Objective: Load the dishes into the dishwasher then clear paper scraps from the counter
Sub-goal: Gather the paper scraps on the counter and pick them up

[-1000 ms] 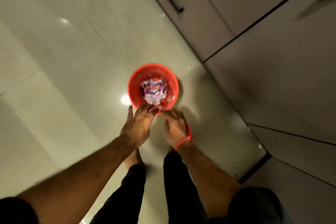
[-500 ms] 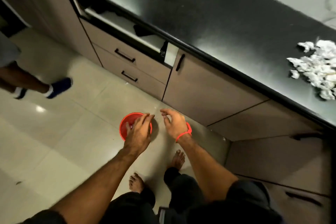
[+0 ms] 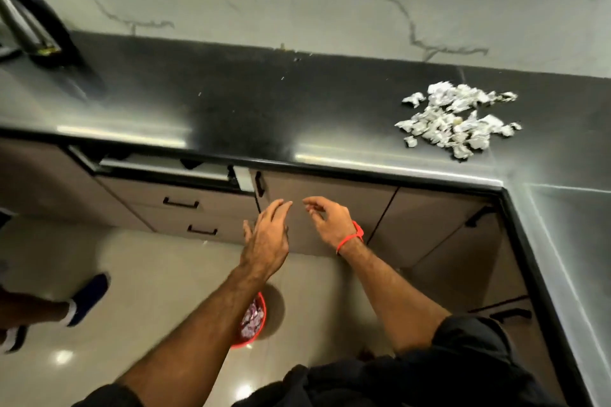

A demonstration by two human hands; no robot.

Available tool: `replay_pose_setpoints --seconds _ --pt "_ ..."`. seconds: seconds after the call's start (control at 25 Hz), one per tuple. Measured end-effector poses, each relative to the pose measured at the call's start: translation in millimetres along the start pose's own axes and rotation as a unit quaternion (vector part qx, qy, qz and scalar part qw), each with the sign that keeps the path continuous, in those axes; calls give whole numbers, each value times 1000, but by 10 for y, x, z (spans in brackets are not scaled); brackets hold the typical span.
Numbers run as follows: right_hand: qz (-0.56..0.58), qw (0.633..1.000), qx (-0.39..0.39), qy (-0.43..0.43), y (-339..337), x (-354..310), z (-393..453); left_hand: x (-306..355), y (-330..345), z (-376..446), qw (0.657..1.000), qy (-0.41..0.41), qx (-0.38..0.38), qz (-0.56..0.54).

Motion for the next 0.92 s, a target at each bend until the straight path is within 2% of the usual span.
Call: replay_pose_setpoints --seconds 0.2,0.4,0.48,0.6,0.72,0.92 --pt "85 993 80 17 -1033 186 325 757 82 856 996 82 16 26" --pt "90 980 172 31 -2191 586 539 1539 389 1654 986 161 20 28" --pt "97 977 187 40 -2519 809 622 1791 542 1939 983 180 18 9" --pt "75 977 186 75 -2863 1160 687 2100 768 2259 985 167 4 -38" --pt "-18 977 166 134 -3042 1456 870 2187 935 2530 989 139 -14 -49" --pt "-148 937 171 265 -2911 1697 1310 1963 1118 3028 993 91 -75 -30"
Point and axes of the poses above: each hand's wrist, its own z-axis towards the middle knuckle, its own y-axis out of the palm, x = y × z, the point moved 3 cm from there along z, towards the middle knuckle, and after that the axes turned 13 degrees about y, right-handed, at the moved point
